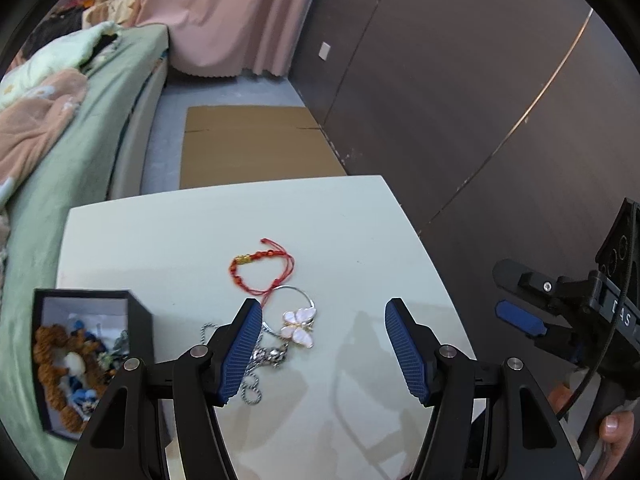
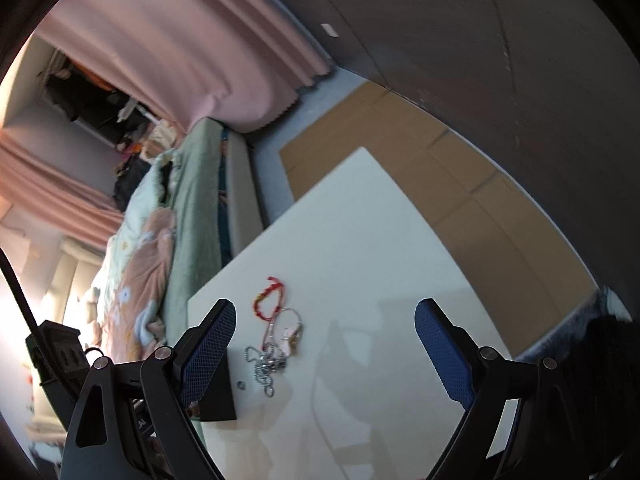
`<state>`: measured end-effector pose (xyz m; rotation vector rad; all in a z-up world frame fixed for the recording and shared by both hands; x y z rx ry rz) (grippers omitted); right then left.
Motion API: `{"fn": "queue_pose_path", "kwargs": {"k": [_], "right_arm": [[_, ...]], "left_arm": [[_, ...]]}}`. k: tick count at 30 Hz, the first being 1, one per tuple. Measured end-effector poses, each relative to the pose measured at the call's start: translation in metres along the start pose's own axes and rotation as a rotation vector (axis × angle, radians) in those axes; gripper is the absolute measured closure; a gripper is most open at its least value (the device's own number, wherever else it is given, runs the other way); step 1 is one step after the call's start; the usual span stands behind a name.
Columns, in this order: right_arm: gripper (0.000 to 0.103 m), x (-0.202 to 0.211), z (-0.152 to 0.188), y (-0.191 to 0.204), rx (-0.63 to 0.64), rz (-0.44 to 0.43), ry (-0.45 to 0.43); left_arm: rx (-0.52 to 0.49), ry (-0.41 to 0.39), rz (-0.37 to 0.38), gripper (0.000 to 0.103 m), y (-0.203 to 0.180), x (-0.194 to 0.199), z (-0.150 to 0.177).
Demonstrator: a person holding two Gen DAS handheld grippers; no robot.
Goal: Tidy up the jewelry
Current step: 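Reach the left gripper to the red string bracelet and grasp it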
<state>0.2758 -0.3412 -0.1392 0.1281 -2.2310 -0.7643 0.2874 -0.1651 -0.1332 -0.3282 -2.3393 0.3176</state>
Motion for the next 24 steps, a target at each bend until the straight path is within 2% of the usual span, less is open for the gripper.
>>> {"fn": "queue_pose_path", "kwargs": {"k": [4,8,14,17,24], "right_arm": [[0.012,-0.007,0.003,-0.01,-0.029,0.028,0.031],[0.012,-0.009,0.006,-0.016,-0.059,0.033,0.048],[0.012,-0.01,0.007,-0.033,-0.12,0.061,0.056],[0.012,-0.008,0.004,-0.038,-0.139,0.067,0.041],[0.012,-0.018,0.013,-0.042,-0.205,0.034,0.104]], "left_arm": [[-0.007,0.012,-0.006,0.038,0.0,-0.017,-0.003],[0.007,0.051,-0.005,0.048,0.002,-0.037,0.0],[0.028,0.097,-0.037,0.057,0.014,-0.064,0.002],[0.036,0.118,-0.047,0.058,0.018,-0.075,0.004],[-0.005,0.171,-0.087,0.058,0.021,-0.099,0.013]]}}
Point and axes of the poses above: each gripper's, at about its wrist camera, not at the fingertips, and x roughly against the way its jaws point, y to its left, z to its underside, the point moved 9 cm from there along -x, roughly the way its jaws point, and after that the axes turned 13 degrees about -y, right-handed, at the moved point
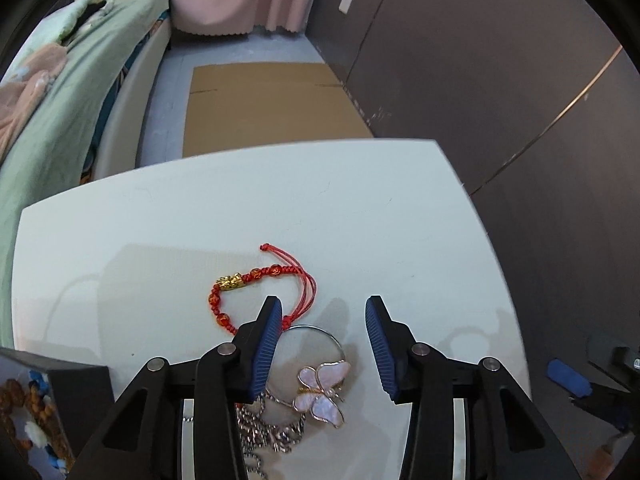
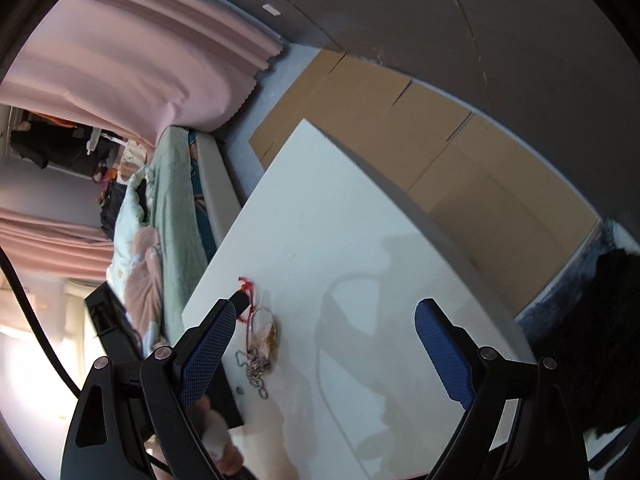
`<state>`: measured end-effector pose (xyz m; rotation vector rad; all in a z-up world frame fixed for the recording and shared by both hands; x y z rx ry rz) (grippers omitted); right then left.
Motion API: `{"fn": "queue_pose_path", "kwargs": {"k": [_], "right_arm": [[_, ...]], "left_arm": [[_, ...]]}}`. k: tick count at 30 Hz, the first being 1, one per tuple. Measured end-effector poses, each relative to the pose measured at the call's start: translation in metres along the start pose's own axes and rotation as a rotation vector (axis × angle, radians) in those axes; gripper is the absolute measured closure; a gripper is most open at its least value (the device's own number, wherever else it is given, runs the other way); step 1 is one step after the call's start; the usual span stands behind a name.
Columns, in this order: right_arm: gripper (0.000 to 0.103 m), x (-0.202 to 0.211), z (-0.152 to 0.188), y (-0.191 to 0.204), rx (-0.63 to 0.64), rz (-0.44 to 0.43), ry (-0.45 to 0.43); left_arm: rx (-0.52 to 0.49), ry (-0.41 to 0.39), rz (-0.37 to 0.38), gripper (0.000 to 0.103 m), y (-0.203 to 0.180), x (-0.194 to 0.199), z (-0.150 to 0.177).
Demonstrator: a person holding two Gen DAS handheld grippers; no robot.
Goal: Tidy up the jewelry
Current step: 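Reach the left gripper to the red string bracelet and grasp it, then carry the red string bracelet into the black box and open the left gripper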
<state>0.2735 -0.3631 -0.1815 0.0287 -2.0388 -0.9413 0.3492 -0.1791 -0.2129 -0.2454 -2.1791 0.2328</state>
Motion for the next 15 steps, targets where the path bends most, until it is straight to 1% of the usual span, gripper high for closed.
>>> {"fn": "queue_pose_path", "kwargs": {"k": [1,2,3,4,5,6,7,8,9,11,13,15], "right_arm": [[0.012,-0.001,0.001,0.001,-0.001,-0.003,0.004],[0.012,-0.001,0.001,0.001,0.001,-0.002,0.004],[0.012,-0.001,0.002,0.002,0.007,0.001,0.003],[0.011,-0.001,0.001,0.002,0.01,0.002,0.002],[0.012,-0.001,0.001,0.002,0.013,0.003,0.003],[0.012,-0.002,0.002,0.003,0.014,0.004,0.005],[0.011,-0.002,0.002,0.002,0.013,0.004,0.007],[0.011,-0.003,0.002,0.003,0.011,0.005,0.008],[0.011,-0.003,0.003,0.003,0.011,0.007,0.009],[0.011,-0.004,0.002,0.003,0.015,0.008,0.011],[0.011,-0.005,0.003,0.005,0.023,0.009,0.012],[0.011,-0.006,0.003,0.006,0.035,0.01,0.018]], "left_arm": [[-0.005,0.015,-0.011,0.058,0.001,-0.003,0.003],[-0.022,0.014,-0.028,0.061,0.002,-0.006,0.005],[-0.048,-0.002,-0.05,0.065,0.002,-0.006,0.003],[-0.073,0.003,-0.076,0.069,0.003,-0.007,0.004],[-0.097,-0.003,-0.1,0.076,0.004,-0.008,0.004],[-0.104,-0.001,-0.116,0.086,0.006,-0.008,0.004],[-0.104,0.001,-0.128,0.093,0.009,-0.008,0.004],[-0.089,0.007,-0.125,0.098,0.013,-0.008,0.004],[-0.067,0.014,-0.105,0.101,0.015,-0.008,0.004],[-0.044,0.009,-0.087,0.102,0.02,-0.002,0.002],[-0.049,-0.032,-0.085,0.102,0.023,0.01,-0.004],[-0.036,-0.068,-0.056,0.102,0.024,0.027,-0.011]]}}
Point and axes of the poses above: each gripper's, at about its wrist camera, not at the fingertips, and x roughly against the way its jaws point, y to its left, z to its underside, the point moved 9 cm from there along -x, roughly the way its jaws point, and after that the axes turned 13 degrees about -y, right-handed, at the moved point
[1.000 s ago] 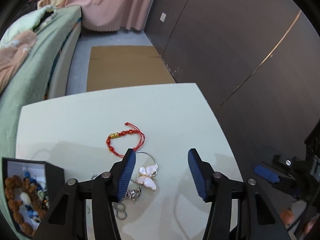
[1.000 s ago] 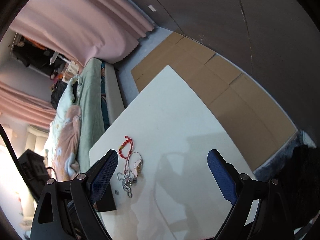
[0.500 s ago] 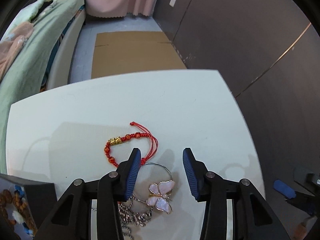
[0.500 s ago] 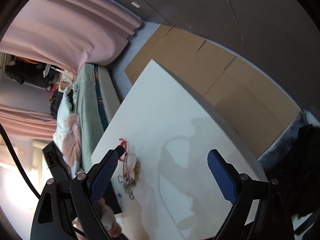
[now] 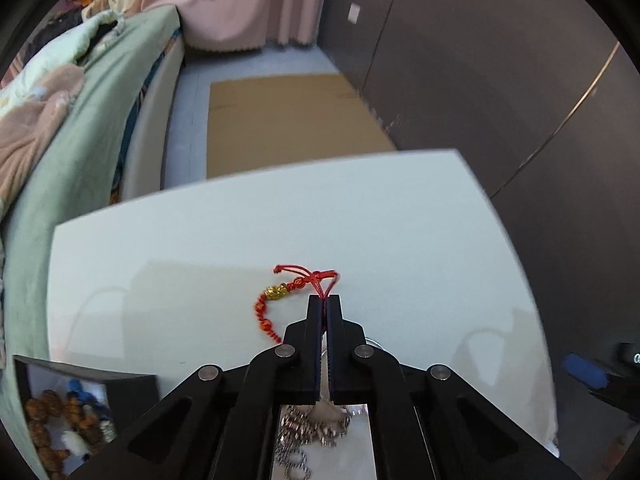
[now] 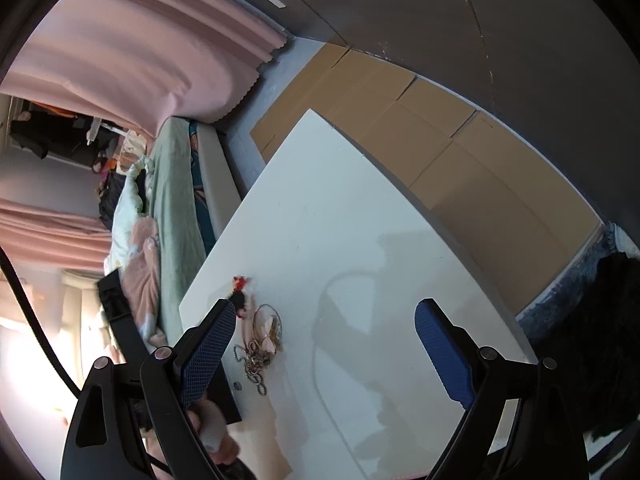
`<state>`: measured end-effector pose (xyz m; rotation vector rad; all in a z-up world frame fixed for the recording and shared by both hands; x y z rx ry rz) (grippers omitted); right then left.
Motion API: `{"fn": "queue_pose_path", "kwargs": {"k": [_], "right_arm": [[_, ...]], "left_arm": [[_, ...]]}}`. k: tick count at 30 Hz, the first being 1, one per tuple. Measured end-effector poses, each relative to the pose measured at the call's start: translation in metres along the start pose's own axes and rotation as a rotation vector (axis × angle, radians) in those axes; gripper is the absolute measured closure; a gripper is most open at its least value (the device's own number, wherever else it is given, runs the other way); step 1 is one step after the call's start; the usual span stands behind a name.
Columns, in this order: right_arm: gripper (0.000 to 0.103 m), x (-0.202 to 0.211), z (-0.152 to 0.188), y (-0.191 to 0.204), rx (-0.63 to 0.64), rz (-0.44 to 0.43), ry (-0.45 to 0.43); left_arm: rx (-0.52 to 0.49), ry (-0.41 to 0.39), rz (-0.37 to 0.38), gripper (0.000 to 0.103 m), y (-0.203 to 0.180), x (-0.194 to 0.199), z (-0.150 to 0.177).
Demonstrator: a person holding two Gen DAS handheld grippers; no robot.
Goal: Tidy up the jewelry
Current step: 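Carry the red string bracelet into the black box and open the left gripper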
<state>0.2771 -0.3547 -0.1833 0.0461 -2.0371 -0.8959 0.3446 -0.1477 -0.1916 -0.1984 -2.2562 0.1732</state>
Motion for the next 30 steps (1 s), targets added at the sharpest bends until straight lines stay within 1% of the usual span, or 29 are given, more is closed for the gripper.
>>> {"fn": "queue_pose_path", "kwargs": {"k": [5,10,15,17,25,28,30], "right_arm": [[0.011,-0.002,0.002,0.004,0.026,0.004,0.006],[0.011,-0.005,0.005,0.005,0.052,0.017,0.012],[0.011,-0.011,0.011,0.009,0.082,0.021,0.034],[0.011,-0.012,0.013,0.011,0.097,0.022,0.04],[0.011,-0.017,0.018,0.015,0.156,0.041,0.053],[0.011,-0.019,0.021,0.017,0.169,0.047,0.061],[0.011,-0.021,0.024,0.018,0.179,0.052,0.066]], "left_arm": [[0.059,-0.069,0.033,0.102,0.011,0.041,-0.019],[0.102,-0.138,0.058,0.102,0.026,0.085,-0.03],[0.148,-0.177,0.044,0.102,0.051,0.119,-0.028],[0.169,-0.194,0.026,0.102,0.063,0.131,-0.025],[0.213,-0.208,-0.049,0.102,0.109,0.159,-0.007],[0.254,-0.191,-0.061,0.102,0.127,0.163,0.002],[0.299,-0.16,-0.055,0.101,0.137,0.162,0.01]]}}
Point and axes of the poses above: each gripper's, at about its wrist camera, not at the fingertips, and x roughly against the way its jaws point, y to its left, z to its underside, the point moved 9 cm from there along -x, roughly the way its jaws point, and after that the axes turned 13 degrees about -y, right-handed, at the moved point
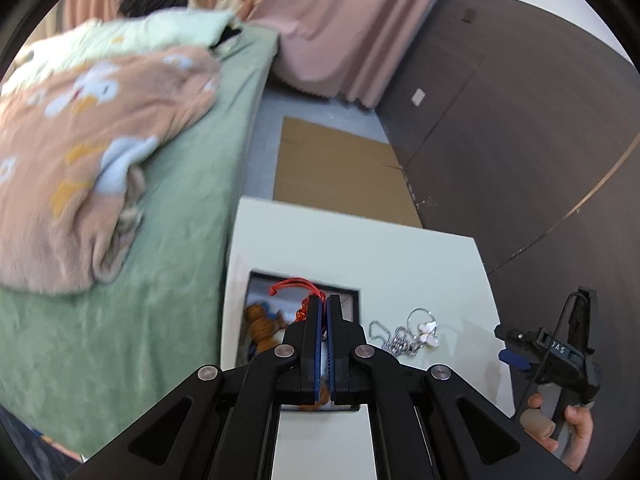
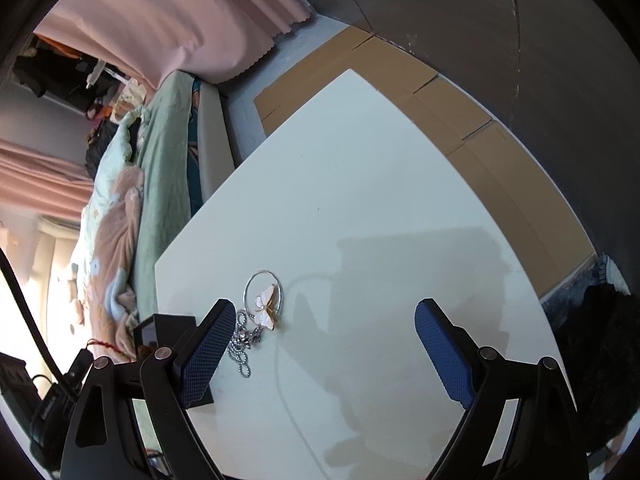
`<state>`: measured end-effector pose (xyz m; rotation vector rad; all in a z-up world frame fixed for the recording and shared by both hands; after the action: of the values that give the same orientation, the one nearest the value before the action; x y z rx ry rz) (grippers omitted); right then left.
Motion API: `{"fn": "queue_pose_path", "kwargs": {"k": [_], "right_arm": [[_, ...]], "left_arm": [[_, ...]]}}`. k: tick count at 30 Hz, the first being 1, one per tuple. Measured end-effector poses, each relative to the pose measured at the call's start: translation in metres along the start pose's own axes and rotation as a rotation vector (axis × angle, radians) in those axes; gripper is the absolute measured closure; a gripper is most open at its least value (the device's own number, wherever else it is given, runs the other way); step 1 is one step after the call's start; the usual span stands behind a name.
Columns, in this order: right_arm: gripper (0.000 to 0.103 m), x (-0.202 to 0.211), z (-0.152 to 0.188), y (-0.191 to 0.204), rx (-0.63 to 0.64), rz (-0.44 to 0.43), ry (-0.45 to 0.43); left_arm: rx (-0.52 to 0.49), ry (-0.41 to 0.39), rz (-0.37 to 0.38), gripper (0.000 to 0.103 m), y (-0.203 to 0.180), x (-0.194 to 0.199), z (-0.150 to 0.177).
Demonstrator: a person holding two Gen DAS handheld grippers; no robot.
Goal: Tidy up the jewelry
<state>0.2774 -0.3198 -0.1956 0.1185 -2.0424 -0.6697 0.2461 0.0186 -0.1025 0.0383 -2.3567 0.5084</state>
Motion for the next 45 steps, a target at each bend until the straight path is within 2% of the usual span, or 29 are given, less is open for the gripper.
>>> {"fn": "queue_pose_path", "kwargs": {"k": [3,7,10,11,13,14,15,18,28,30,35,40,43,44,45], "right_arm": [[0.011,-0.003,0.004,0.004,0.016,0.004,0.013],[0.011,-0.005,0.009,0.007,0.045,0.007,0.023],[0.011,-0.007,0.012,0.01,0.067,0.013,0.029],[0.012,-0.009,0.013,0.01,0.071,0.015,0.034],[0.011,-0.011,0.014,0.01,0.074,0.019,0.04],[0.011,-0.012,0.015,0.009,0.075,0.022,0.044],[0.011,-0.013,0.015,0.01,0.075,0.024,0.046],[0.011,-0.014,0.017,0.011,0.083,0.023,0.05],[0.012,-0.04,0.028,0.027,0.094,-0.01,0.101],[0.017,-0.043,0.031,0.031,0.102,-0.016,0.105],[0.038,-0.05,0.04,0.043,0.133,-0.023,0.119],[0.045,-0.056,0.044,0.051,0.172,-0.021,0.117],[0.057,-0.06,0.044,0.056,0.184,-0.027,0.116],[0.069,-0.059,0.044,0.058,0.186,-0.031,0.104],[0.077,-0.061,0.046,0.059,0.174,-0.053,0.121]], "left_arm": [[0.052,0.046,-0.015,0.101,0.016,-0.001,0.007],[0.072,0.06,-0.018,0.1,0.026,0.002,0.011],[0.07,0.071,-0.01,0.093,0.029,0.003,0.013],[0.072,0.075,-0.004,0.086,0.028,0.003,0.014],[0.083,0.08,0.022,0.063,0.027,0.003,0.015],[0.092,0.078,0.038,0.048,0.026,0.004,0.014],[0.1,0.07,0.054,0.039,0.025,0.005,0.014],[0.101,0.057,0.076,0.036,0.021,0.007,0.011],[0.107,0.057,0.053,0.033,0.032,0.005,0.006],[0.111,0.054,0.051,0.031,0.036,0.007,0.006],[0.124,0.046,0.036,0.029,0.049,0.013,0.006],[0.155,0.045,0.021,0.028,0.064,0.017,0.007],[0.168,0.043,0.015,0.028,0.07,0.02,0.007],[0.171,0.041,0.013,0.028,0.07,0.02,0.007],[0.172,0.04,0.012,0.028,0.071,0.021,0.007]]}}
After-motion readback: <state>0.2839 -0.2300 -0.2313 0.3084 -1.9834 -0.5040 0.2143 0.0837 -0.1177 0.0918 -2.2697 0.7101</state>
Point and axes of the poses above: each gripper's, at about its wrist camera, not at the fingertips, and x roughly against the way its jaws point, y to its left, z to its underside, the point moved 9 cm from there along -x, roughly the way its jaws point, and after that the axes turned 13 degrees about -y, right-handed, at the moved point
